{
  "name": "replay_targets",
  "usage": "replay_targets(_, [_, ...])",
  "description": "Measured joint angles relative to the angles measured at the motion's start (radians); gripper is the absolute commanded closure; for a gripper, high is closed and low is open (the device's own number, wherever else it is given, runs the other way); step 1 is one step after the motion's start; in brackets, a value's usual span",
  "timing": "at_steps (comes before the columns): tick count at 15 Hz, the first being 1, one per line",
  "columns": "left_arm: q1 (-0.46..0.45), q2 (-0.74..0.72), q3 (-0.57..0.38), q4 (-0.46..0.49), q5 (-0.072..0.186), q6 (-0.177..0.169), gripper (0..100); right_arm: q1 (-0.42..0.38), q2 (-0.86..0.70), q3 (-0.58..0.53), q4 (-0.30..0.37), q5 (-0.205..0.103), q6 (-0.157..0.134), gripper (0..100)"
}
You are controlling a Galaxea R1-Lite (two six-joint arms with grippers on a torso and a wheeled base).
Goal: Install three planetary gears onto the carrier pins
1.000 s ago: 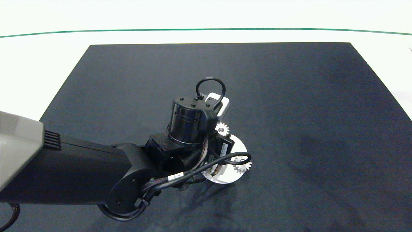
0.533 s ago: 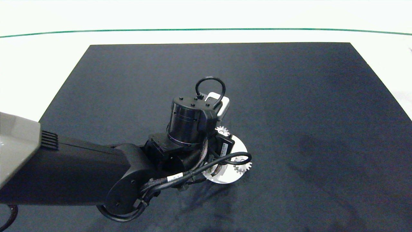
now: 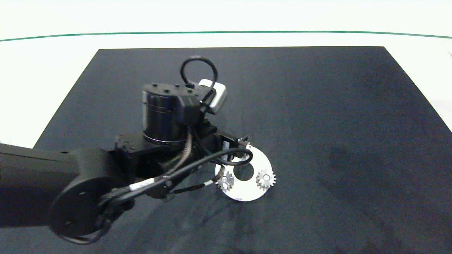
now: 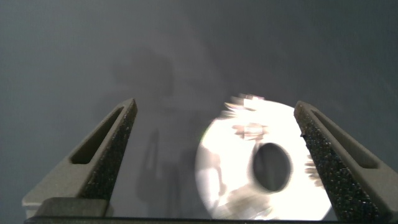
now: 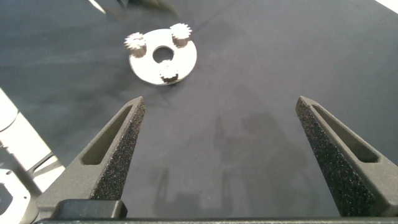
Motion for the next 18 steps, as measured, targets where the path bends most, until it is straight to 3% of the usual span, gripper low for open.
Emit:
replay_targets(3, [0.151, -0.206, 0.085, 0.041, 0.000, 0.014, 0, -0.084, -0.005, -0.006, -0.001, -0.056, -0.003, 0])
replay_targets(7, [0.316, -0.445, 0.210, 0.056, 0.000, 0.021, 0, -0.319, -0.039, 0.001, 0.002, -0.082, -0.043, 0])
replay_targets(12, [0.460, -0.726, 0.386, 0.060, 0.000, 0.033, 0, -0.669, -0.154, 0.068, 0.002, -0.091, -0.064, 0])
replay_targets(16, [0.497, -0.962, 0.560, 0.062, 0.002, 0.095, 0, -0.935, -0.355, 0.212, -0.001, -0.090, -0.068, 0])
replay_targets(18, [0.505, -1.092, 0.641, 0.098, 0.003, 0.106, 0, -1.020, -0.460, 0.275, -0.003, -0.088, -0.064, 0])
